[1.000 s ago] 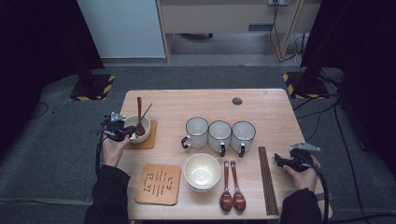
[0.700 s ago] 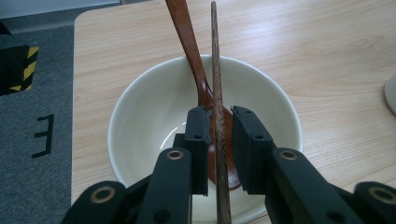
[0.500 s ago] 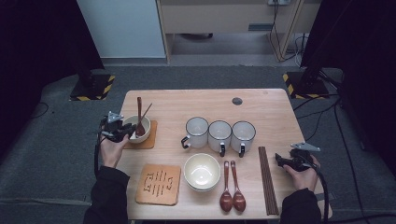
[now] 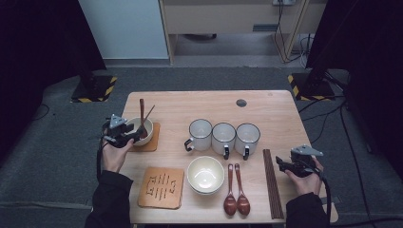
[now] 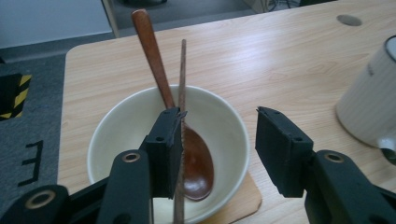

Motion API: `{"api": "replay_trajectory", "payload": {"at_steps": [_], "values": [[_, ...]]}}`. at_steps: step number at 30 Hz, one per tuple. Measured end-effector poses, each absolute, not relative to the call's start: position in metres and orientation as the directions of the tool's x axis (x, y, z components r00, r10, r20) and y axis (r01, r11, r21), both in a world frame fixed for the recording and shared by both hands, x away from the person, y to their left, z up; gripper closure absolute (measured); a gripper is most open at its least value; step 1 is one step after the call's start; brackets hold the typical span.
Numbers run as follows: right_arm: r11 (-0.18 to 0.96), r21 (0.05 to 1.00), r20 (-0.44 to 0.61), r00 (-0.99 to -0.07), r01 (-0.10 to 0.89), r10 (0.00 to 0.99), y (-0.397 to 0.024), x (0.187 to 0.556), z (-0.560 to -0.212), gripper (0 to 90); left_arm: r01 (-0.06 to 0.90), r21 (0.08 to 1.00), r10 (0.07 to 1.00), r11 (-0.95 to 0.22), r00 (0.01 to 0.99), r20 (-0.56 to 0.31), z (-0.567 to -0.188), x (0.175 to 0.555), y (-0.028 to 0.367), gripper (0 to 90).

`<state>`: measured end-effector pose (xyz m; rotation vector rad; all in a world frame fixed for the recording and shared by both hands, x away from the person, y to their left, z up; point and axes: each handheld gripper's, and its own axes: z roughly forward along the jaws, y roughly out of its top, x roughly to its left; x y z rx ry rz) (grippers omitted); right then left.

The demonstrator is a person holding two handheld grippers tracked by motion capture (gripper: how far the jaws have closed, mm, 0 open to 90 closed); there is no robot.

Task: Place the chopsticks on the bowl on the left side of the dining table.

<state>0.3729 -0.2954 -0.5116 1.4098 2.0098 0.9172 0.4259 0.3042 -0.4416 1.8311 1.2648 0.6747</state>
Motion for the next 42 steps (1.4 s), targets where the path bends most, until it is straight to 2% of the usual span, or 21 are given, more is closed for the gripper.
{"api": "replay_trajectory", "payload": {"at_steps": [19,42], "values": [[0.223,0.750,0.020,-0.359,0.622,0.933,-0.284,0.345,-0.513,46.3,0.459,0.859,0.921,-0.230,0.388,0.039,-0.431,0.399,0.268,41.4],[0.272,0.700,0.021,-0.399,0.660,0.917,-0.276,0.340,-0.522,63.1,0.465,0.859,0.911,-0.214,0.413,0.003,-0.456,0.369,0.250,35.5]]}}
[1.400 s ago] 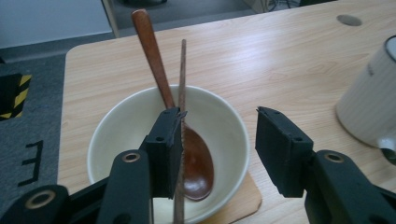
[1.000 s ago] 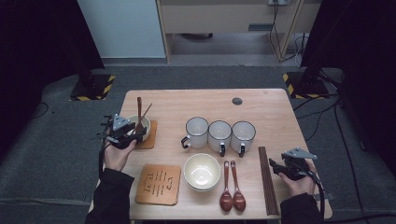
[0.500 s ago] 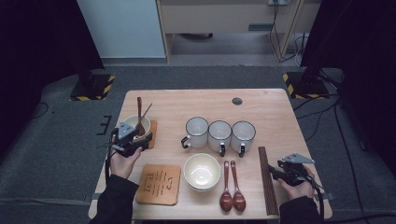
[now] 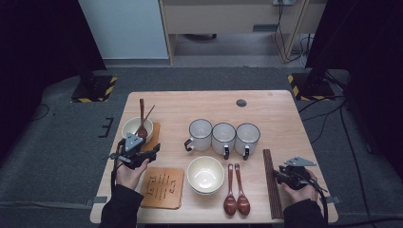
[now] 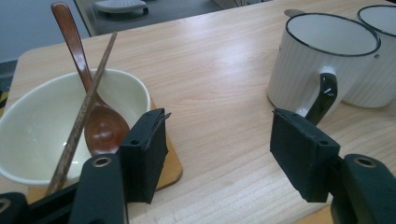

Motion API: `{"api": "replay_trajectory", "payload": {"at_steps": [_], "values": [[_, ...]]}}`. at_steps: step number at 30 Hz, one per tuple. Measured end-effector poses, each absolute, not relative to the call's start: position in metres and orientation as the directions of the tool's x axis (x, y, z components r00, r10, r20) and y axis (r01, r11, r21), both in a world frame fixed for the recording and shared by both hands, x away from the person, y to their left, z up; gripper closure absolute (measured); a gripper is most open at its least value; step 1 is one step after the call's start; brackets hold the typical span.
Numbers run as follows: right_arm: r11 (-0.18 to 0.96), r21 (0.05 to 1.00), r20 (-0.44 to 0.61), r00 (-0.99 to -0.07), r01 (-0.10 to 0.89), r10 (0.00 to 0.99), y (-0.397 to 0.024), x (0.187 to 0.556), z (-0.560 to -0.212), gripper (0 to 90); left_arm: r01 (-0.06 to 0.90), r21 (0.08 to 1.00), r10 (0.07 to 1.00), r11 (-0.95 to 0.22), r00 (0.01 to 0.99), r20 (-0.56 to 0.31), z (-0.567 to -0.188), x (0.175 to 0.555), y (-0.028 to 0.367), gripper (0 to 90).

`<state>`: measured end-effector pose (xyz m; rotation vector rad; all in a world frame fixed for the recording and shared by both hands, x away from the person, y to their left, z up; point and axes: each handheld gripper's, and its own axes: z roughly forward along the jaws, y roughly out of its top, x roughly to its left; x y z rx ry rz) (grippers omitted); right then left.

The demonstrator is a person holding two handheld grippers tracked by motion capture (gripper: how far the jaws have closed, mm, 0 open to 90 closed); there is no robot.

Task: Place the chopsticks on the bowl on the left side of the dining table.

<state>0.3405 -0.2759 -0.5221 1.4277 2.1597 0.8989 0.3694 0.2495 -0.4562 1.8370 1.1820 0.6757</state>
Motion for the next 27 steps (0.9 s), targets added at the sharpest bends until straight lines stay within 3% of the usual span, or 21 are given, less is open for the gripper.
{"api": "replay_trajectory", "payload": {"at_steps": [13,27], "values": [[0.292,0.677,0.010,-0.406,0.675,0.914,-0.282,0.343,-0.524,78.4,0.488,0.833,0.907,-0.261,0.419,0.039,-0.472,0.360,0.246,30.9],[0.274,0.666,0.019,-0.383,0.694,0.924,-0.288,0.345,-0.522,82.4,0.527,0.812,0.917,-0.251,0.399,0.025,-0.485,0.356,0.253,29.2]]}}
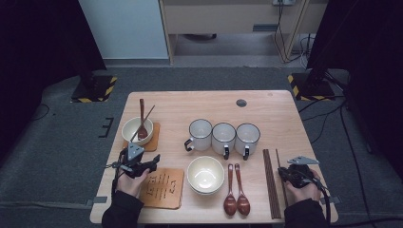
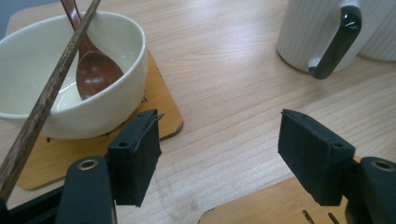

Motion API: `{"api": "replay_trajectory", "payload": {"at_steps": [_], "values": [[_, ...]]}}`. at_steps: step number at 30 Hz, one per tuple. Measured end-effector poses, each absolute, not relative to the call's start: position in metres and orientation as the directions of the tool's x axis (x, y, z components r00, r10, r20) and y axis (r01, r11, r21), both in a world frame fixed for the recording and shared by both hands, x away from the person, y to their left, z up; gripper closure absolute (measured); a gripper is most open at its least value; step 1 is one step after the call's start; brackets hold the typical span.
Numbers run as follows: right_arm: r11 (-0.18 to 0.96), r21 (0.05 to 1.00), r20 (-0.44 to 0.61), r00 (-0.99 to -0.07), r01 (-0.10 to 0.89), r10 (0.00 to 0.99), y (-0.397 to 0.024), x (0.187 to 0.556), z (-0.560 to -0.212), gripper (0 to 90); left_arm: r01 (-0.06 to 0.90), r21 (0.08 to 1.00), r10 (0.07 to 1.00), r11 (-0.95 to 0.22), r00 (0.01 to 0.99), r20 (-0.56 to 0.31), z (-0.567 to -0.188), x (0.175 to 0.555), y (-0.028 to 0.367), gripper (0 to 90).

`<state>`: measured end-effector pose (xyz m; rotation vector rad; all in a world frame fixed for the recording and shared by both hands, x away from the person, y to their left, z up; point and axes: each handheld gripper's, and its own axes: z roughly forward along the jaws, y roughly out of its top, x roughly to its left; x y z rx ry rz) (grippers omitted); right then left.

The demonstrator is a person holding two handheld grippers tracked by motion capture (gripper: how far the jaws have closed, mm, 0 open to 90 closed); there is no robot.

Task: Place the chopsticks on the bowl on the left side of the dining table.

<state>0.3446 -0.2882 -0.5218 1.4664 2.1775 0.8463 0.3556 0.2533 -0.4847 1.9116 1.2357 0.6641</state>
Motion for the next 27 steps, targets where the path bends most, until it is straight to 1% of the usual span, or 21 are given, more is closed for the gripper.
{"api": "replay_trajectory", "payload": {"at_steps": [5,14,24,27], "values": [[0.257,0.665,0.029,-0.368,0.701,0.929,-0.290,0.349,-0.522,83.7,0.528,0.809,0.917,-0.258,0.398,0.032,-0.485,0.356,0.254,29.2],[0.252,0.660,0.032,-0.363,0.708,0.931,-0.292,0.356,-0.521,85.6,0.536,0.806,0.918,-0.249,0.395,0.021,-0.487,0.357,0.255,29.4],[0.248,0.668,0.039,-0.365,0.702,0.930,-0.295,0.363,-0.522,85.5,0.533,0.809,0.919,-0.248,0.394,0.022,-0.485,0.357,0.256,29.3],[0.240,0.683,0.035,-0.359,0.690,0.933,-0.297,0.362,-0.523,79.0,0.532,0.810,0.919,-0.245,0.393,0.021,-0.485,0.357,0.256,29.3]]}}
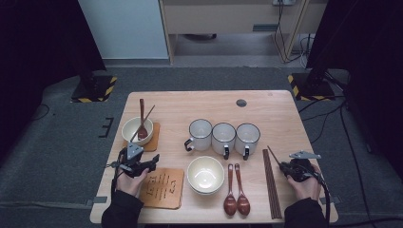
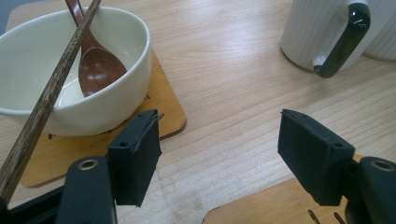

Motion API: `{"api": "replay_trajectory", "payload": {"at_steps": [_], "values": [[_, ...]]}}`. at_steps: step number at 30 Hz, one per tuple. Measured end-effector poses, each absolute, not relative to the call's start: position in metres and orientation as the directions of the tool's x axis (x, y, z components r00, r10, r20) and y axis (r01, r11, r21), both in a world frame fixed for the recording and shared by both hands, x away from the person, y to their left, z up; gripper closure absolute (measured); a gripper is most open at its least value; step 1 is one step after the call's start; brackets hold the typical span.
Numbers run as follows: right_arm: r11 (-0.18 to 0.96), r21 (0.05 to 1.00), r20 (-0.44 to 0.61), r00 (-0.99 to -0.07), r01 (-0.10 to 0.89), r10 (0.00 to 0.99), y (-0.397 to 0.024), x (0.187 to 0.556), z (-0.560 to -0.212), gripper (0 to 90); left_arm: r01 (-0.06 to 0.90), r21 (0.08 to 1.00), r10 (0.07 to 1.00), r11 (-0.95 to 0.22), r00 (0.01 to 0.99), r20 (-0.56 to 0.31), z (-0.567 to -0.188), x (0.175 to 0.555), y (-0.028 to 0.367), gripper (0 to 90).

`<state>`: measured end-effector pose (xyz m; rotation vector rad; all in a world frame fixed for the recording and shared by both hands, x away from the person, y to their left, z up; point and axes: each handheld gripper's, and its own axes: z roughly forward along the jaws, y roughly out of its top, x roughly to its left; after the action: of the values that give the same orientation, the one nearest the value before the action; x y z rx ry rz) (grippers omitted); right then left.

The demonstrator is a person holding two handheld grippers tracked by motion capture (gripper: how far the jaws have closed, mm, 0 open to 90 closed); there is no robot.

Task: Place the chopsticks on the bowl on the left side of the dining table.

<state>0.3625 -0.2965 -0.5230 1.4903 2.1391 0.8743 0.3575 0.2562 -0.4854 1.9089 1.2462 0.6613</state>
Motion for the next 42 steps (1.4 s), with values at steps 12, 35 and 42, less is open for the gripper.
{"api": "replay_trajectory", "payload": {"at_steps": [12,35,42], "values": [[0.218,0.709,0.032,-0.340,0.670,0.940,-0.304,0.339,-0.516,74.5,0.524,0.815,0.919,-0.248,0.393,0.028,-0.483,0.357,0.257,29.3],[0.218,0.674,0.049,-0.337,0.706,0.940,-0.314,0.315,-0.521,77.4,0.531,0.811,0.922,-0.247,0.385,0.028,-0.485,0.357,0.259,29.2],[0.229,0.663,0.039,-0.338,0.713,0.940,-0.312,0.315,-0.522,80.6,0.529,0.812,0.922,-0.246,0.386,0.028,-0.485,0.357,0.259,29.2]]}}
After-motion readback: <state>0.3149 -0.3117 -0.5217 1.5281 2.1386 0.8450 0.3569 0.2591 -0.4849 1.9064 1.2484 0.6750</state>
